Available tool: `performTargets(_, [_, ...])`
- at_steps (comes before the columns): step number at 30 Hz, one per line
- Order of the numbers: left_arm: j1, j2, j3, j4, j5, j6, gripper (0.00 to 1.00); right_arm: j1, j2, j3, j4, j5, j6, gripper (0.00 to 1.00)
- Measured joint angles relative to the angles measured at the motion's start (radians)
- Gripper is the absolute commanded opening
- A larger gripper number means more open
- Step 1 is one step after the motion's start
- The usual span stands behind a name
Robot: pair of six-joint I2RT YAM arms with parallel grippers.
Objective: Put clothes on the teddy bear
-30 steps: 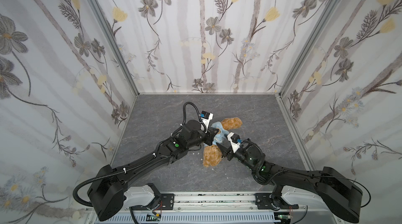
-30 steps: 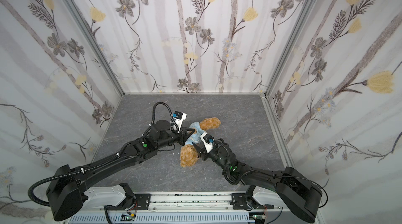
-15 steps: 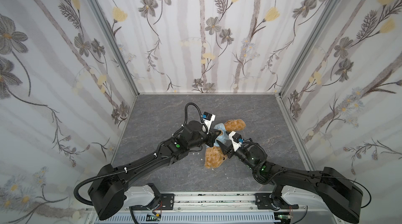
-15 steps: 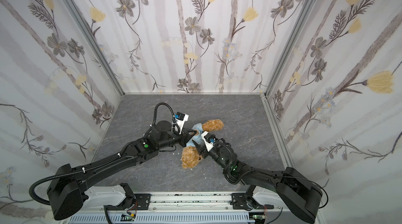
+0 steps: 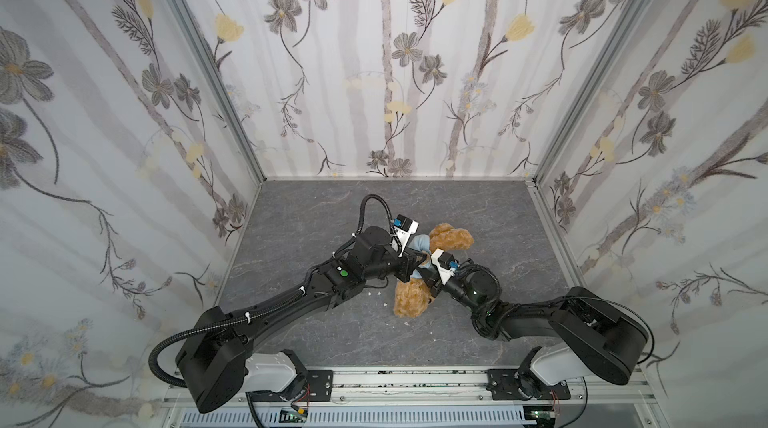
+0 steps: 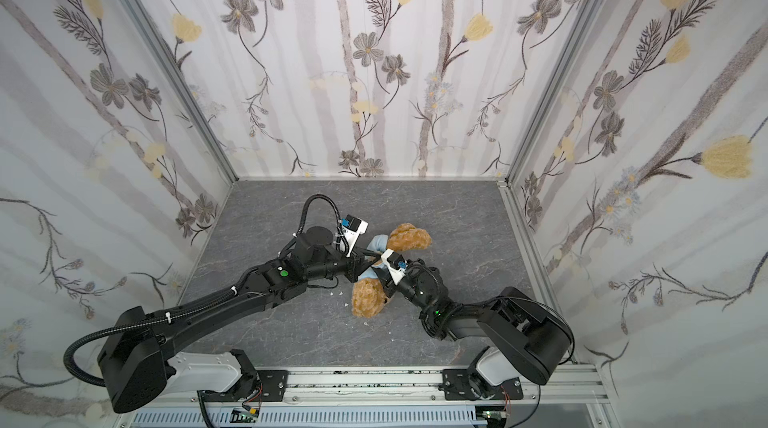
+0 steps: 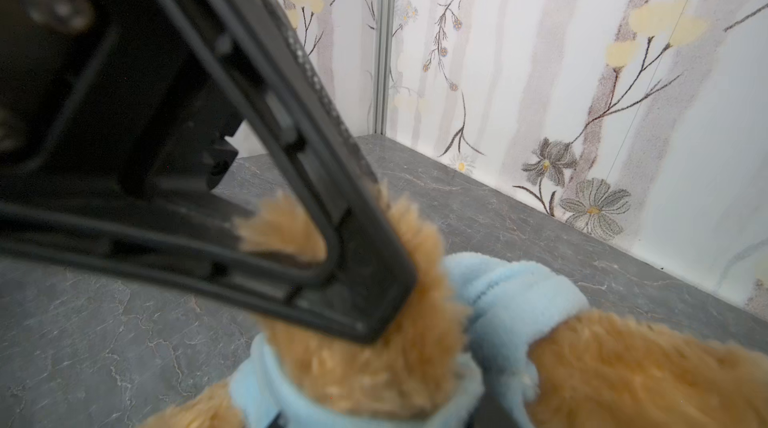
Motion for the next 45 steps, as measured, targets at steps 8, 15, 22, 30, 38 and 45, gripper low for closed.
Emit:
performTargets(8, [0.034,-0.016,0.012,-0.025,0.045,-0.018,0.00,0.033,0.051,-0.033,0.117,0.083,0.125,0.47])
performTargets(15, [0.035,-0.016,0.028,-0.042,0.015,-0.005,0.00,0.046,0.025,0.025,-0.012,0.178,0.161,0.59])
performTargets(22, [0.035,-0.021,0.011,-0.032,0.042,0.059,0.00,0.045,-0.106,-0.010,-0.130,0.199,0.167,0.75])
performTargets(30, [0.089,-0.023,-0.028,0.017,0.082,0.289,0.00,0.042,-0.391,-0.012,-0.486,0.116,0.139,0.82])
performTargets(38, [0.129,-0.002,-0.028,0.032,0.116,0.479,0.00,0.007,-0.733,-0.043,-0.790,0.010,0.132,0.78])
performTargets(45, [0.133,0.000,-0.019,0.035,0.188,0.518,0.00,-0.032,-0.616,0.034,-0.777,-0.041,0.172,0.52])
